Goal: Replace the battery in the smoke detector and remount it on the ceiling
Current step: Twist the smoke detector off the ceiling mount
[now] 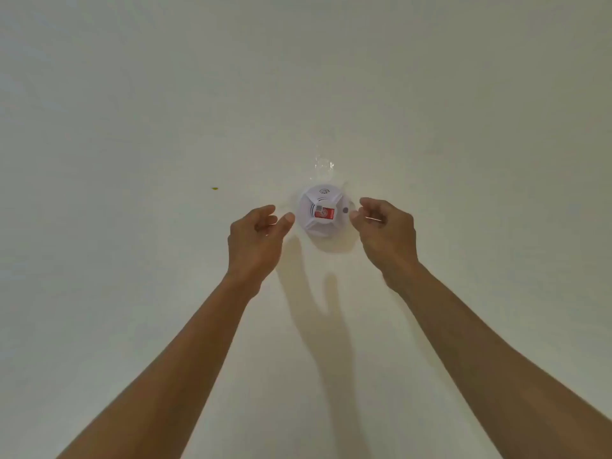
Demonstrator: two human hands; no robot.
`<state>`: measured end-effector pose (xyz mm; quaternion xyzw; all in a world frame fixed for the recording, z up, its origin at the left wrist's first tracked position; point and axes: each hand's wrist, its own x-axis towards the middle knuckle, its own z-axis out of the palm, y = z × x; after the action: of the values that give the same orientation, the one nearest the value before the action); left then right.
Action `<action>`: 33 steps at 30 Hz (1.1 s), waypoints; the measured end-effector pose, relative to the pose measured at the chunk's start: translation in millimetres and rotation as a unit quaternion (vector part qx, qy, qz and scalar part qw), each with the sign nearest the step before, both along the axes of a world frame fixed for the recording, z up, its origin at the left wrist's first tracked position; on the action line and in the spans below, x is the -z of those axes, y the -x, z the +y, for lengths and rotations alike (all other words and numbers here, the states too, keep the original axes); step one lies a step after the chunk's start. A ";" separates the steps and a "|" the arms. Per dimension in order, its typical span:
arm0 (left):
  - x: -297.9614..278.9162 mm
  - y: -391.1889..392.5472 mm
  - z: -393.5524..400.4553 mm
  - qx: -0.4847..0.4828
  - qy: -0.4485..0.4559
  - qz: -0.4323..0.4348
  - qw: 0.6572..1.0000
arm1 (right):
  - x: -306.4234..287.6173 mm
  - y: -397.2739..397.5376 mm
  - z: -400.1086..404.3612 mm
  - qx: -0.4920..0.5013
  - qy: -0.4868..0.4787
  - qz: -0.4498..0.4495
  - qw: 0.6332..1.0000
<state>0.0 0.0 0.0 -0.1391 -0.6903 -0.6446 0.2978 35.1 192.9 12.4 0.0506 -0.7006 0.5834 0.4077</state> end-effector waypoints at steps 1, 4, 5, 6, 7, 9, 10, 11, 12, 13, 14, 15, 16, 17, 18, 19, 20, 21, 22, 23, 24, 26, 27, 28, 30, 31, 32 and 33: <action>-1.0 1.8 1.5 0.000 -0.002 -0.004 1.000 | -2.1 2.8 -1.2 0.001 -0.003 -0.006 1.000; -4.6 10.9 6.0 0.002 -0.001 -0.011 1.000 | -3.9 15.3 -2.4 -0.002 0.007 -0.011 1.000; -5.6 15.7 7.5 0.003 0.000 -0.013 1.000 | -3.8 20.7 -3.3 -0.005 0.010 -0.010 1.000; -7.4 18.6 9.0 0.000 0.002 -0.014 1.000 | -3.9 24.9 -4.6 -0.005 0.012 -0.011 1.000; -8.5 22.8 10.0 0.000 0.005 -0.011 1.000 | -3.5 29.8 -4.5 -0.006 0.016 -0.011 1.000; -9.1 28.2 12.6 -0.006 0.014 -0.003 1.000 | -1.7 38.6 -4.9 -0.004 0.025 -0.007 1.000; -9.2 30.8 13.8 -0.010 0.021 0.005 1.000 | -0.8 42.2 -5.5 0.000 0.029 -0.003 1.000; -9.0 33.5 15.0 -0.014 0.030 0.013 0.999 | -0.1 46.2 -5.8 0.003 0.033 0.001 0.999; -9.1 35.4 16.2 -0.013 0.038 0.018 0.999 | 0.5 49.2 -6.2 0.006 0.036 0.006 0.999; -9.1 38.1 17.3 -0.013 0.042 0.022 0.999 | 1.1 52.2 -6.2 0.008 0.038 0.012 0.999; -9.1 40.2 18.6 -0.013 0.043 0.024 0.999 | 1.6 54.2 -6.5 0.011 0.036 0.018 0.999; -9.4 42.2 19.6 -0.014 0.041 0.025 0.999 | 1.9 56.7 -6.8 0.013 0.036 0.022 0.999; -10.1 43.9 20.7 -0.012 0.038 0.025 0.999 | 2.0 58.8 -7.0 0.014 0.040 0.024 0.999; -10.7 45.5 22.2 -0.008 0.036 0.027 0.999 | 2.0 60.7 -7.1 0.011 0.047 0.026 0.998; -11.5 46.8 24.1 -0.006 0.035 0.028 0.999 | 1.9 62.2 -7.2 0.008 0.055 0.025 0.998; -12.1 48.1 25.6 -0.006 0.031 0.030 0.999 | 2.0 63.7 -7.0 0.004 0.060 0.024 0.998; -12.6 48.8 26.7 -0.007 0.025 0.031 0.999 | 1.9 64.9 -6.7 0.000 0.064 0.024 0.998; -13.1 49.6 27.7 -0.008 0.020 0.031 0.999 | 1.8 65.8 -6.4 -0.002 0.065 0.025 0.998; -13.7 50.1 28.2 -0.008 0.016 0.030 0.999 | 1.5 66.2 -6.2 -0.004 0.064 0.026 0.998; -13.9 50.8 28.7 -0.007 0.013 0.029 0.999 | 1.5 66.7 -6.0 -0.007 0.064 0.028 0.998; -14.4 50.7 28.9 -0.003 0.011 0.027 1.000 | 1.6 66.8 -5.8 -0.009 0.063 0.030 0.998; -15.3 51.0 29.2 0.005 0.005 0.023 1.000 | 1.9 67.3 -5.9 -0.013 0.063 0.033 0.997; -15.9 51.2 29.0 0.010 0.001 0.020 1.000 | 2.3 67.7 -6.0 -0.015 0.063 0.034 0.997; -16.3 51.2 29.0 0.014 -0.003 0.016 1.000 | 2.8 68.1 -6.0 -0.016 0.065 0.034 0.997; -16.5 51.1 29.0 0.019 -0.009 0.013 1.000 | 3.2 69.3 -5.8 -0.021 0.074 0.034 0.996; -16.7 50.9 29.2 0.022 -0.011 0.013 1.000 | 2.8 70.0 -5.5 -0.025 0.080 0.033 0.996; -16.4 51.0 29.0 0.026 -0.014 0.011 1.000 | 2.3 70.6 -5.3 -0.032 0.086 0.032 0.995; -16.1 50.9 28.8 0.029 -0.015 0.009 0.999 | 2.0 70.9 -5.0 -0.040 0.092 0.032 0.994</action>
<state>-50.9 28.8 16.1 -0.1607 -0.6733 -0.6622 0.2870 -35.9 187.9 10.5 0.0593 -0.6282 0.6589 0.4095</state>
